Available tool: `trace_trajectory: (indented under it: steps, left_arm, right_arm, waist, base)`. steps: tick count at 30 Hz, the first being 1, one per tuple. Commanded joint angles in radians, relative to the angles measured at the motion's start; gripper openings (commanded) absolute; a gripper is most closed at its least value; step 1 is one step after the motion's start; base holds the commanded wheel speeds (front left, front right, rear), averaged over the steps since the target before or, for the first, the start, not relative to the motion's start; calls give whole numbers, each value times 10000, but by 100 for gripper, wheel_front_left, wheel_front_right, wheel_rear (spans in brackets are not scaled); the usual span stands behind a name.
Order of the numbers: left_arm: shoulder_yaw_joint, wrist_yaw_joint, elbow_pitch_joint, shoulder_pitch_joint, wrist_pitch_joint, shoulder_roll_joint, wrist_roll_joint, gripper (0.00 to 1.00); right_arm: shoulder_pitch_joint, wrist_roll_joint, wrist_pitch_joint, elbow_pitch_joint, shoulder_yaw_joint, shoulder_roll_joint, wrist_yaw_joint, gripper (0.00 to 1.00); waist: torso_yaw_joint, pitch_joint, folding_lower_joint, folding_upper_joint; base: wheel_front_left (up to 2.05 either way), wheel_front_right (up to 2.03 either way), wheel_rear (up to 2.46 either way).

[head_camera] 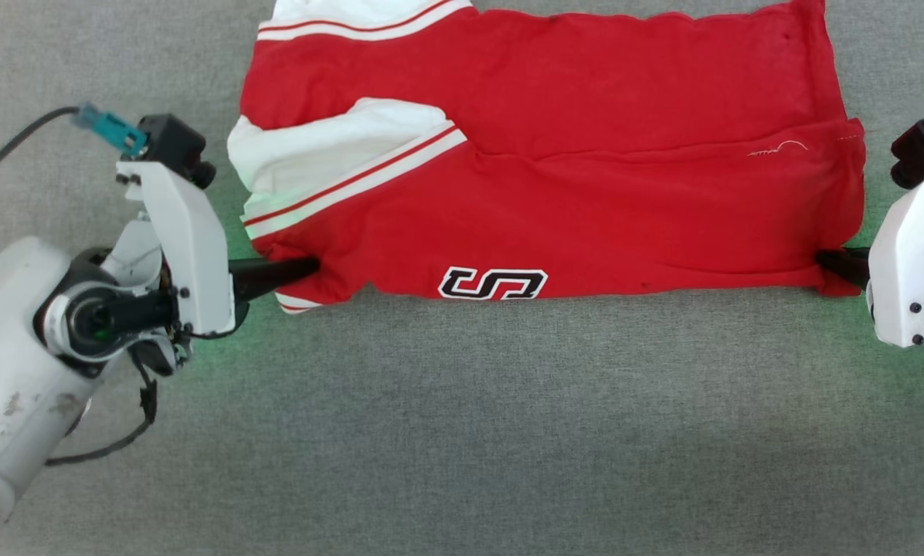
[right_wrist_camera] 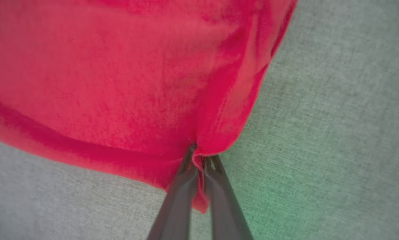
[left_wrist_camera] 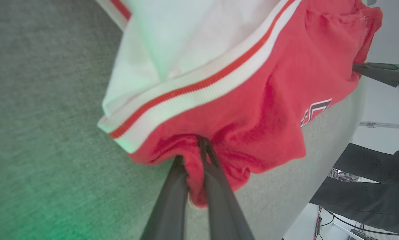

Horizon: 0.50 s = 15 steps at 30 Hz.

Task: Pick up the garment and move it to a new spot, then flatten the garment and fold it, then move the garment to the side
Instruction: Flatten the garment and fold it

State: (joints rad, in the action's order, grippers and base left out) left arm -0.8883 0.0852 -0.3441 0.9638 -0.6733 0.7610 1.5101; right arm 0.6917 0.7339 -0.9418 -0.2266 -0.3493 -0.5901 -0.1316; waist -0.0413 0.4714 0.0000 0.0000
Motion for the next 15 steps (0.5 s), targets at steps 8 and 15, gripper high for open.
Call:
trace_trajectory:
  steps: [8,15]
  left_arm:
    - [440,216,1214,-1135,665,959,506,0]
    - [652,18,3051,-2416,1214,2129,883,0]
  right_arm:
    - [-813,451,504,478,-98,-290,19,0]
    - [-1813,1057,333,1451,74,-1022,19,0]
  waist:
    - [-46,-358,0,0]
    - [114,-621,0,0]
  base:
    - [0,0,0]
    - [0,0,0]
